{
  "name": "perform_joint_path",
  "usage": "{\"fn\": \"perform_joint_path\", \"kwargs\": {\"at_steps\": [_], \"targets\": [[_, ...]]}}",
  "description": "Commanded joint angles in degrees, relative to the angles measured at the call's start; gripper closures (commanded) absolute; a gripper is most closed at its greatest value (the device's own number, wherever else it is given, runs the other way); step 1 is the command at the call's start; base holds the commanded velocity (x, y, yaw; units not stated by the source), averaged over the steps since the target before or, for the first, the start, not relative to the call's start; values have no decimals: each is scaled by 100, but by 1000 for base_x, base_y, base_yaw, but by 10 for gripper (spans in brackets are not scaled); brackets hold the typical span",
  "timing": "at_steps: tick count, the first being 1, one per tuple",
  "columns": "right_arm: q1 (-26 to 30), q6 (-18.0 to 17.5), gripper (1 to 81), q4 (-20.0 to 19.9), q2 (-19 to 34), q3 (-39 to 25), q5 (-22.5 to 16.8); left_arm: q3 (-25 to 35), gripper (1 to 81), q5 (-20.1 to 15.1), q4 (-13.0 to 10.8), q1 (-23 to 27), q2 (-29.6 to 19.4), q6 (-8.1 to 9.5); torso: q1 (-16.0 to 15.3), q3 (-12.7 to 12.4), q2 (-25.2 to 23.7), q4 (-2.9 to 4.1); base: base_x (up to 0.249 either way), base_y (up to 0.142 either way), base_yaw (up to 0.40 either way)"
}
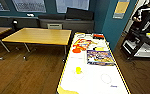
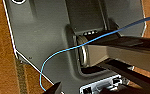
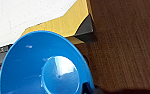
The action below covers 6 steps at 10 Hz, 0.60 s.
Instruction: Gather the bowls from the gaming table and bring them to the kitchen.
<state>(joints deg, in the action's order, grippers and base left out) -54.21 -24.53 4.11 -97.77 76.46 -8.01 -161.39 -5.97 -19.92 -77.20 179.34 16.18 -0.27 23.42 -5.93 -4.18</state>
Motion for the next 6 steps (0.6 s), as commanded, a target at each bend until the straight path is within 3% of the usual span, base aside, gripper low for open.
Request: {"fn": "perform_joint_path", "kwargs": {"at_steps": [1,2,4,6], "targets": [[-427,448,811,55,940,-764,317,20,10,-361,6,166,24,-53,0,0,0,0,0,0,0],[-717,554,811,55,941,-923,344,20,10,-361,14,166,15,-44,0,0,0,0,0,0,0],[-1623,1143,811,-349,905,-1257,1302,29,10,-361,32,166,-20,-44,0,0,0,0,0,0,0],[-2510,1881,811,-841,633,-1152,1952,29,10,-361,23,166,-38,-44,0,0,-2,0,0,0,0]]}}
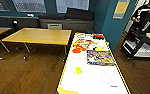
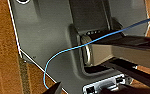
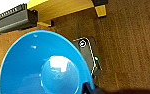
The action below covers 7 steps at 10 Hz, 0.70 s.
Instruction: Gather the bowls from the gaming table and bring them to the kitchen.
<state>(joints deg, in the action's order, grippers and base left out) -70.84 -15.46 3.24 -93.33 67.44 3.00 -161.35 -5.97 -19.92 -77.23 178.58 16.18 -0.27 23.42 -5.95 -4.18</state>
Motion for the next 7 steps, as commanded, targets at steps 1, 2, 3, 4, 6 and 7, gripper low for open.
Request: {"fn": "perform_joint_path", "kwargs": {"at_steps": [1,2,3,4,6,7], "targets": [[-1260,1105,811,-790,24,-171,1261,25,10,-360,23,168,29,-53,0,0,0,0,0,0,0],[-1691,1176,811,-747,-160,-41,1666,25,10,-361,23,168,11,-53,0,0,0,0,0,0,0],[-2000,1221,811,-658,-391,163,1941,25,10,-352,23,168,-15,-53,0,0,0,0,0,0,0],[-2237,1308,811,-439,-760,400,2275,34,10,-211,41,168,-85,-53,0,0,0,0,0,0,0],[-2536,1308,811,-333,-1497,1259,2565,418,10,-35,50,159,-435,-19,0,0,0,0,0,0,0],[-2642,1317,811,-325,-1813,1542,2652,980,10,-35,58,159,-813,-1,2,-2,0,0,0,0,0]]}}
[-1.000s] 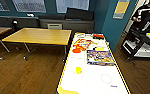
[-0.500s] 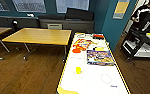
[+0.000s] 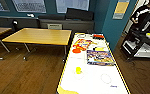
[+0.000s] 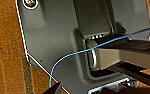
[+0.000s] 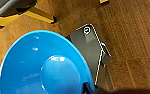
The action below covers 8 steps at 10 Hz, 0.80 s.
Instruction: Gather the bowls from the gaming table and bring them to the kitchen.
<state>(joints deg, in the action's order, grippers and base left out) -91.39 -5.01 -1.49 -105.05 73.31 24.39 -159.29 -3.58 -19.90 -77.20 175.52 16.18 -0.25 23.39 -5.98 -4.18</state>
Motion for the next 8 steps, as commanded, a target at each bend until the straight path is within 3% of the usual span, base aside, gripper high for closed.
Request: {"fn": "perform_joint_path", "kwargs": {"at_steps": [1,3,6,8], "targets": [[-648,273,811,175,-861,1155,575,1473,10,-266,56,148,-979,8,0,0,0,0,0,0,0],[-666,273,811,245,-1221,1438,567,2784,10,-257,65,157,-1946,17,2,0,0,0,0,0,0],[-736,281,811,298,-1671,1870,567,4002,10,51,65,236,-2996,96,2,-2,0,0,0,0,0],[-754,273,811,395,-1944,2097,567,4720,10,51,73,411,-3565,183,4,-2,0,0,0,0,0]]}}
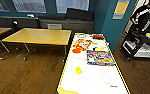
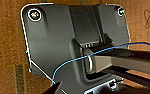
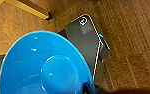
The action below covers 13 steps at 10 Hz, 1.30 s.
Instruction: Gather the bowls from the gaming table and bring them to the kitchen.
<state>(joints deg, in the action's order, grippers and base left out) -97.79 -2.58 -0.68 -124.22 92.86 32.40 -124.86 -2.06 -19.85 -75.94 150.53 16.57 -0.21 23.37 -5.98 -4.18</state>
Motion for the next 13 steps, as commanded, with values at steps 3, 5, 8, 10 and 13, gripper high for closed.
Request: {"fn": "perform_joint_path", "kwargs": {"at_steps": [3,5,8,10,13], "targets": [[-113,39,811,385,-211,197,-243,2403,10,-101,77,688,-1911,286,0,0,0,0,0,0,0],[-87,39,811,385,-273,214,-252,3011,10,-146,165,1119,-2395,321,0,0,0,0,0,0,0],[18,39,811,385,-316,197,-278,3846,10,-189,315,1866,-3151,330,0,0,0,0,0,0,0],[71,30,811,367,-343,214,-314,4442,10,-707,367,2489,-3538,374,0,0,0,0,0,0,0],[132,30,811,332,-387,285,-340,4769,10,-1525,385,3438,-3485,584,0,0,0,0,0,0,0]]}}
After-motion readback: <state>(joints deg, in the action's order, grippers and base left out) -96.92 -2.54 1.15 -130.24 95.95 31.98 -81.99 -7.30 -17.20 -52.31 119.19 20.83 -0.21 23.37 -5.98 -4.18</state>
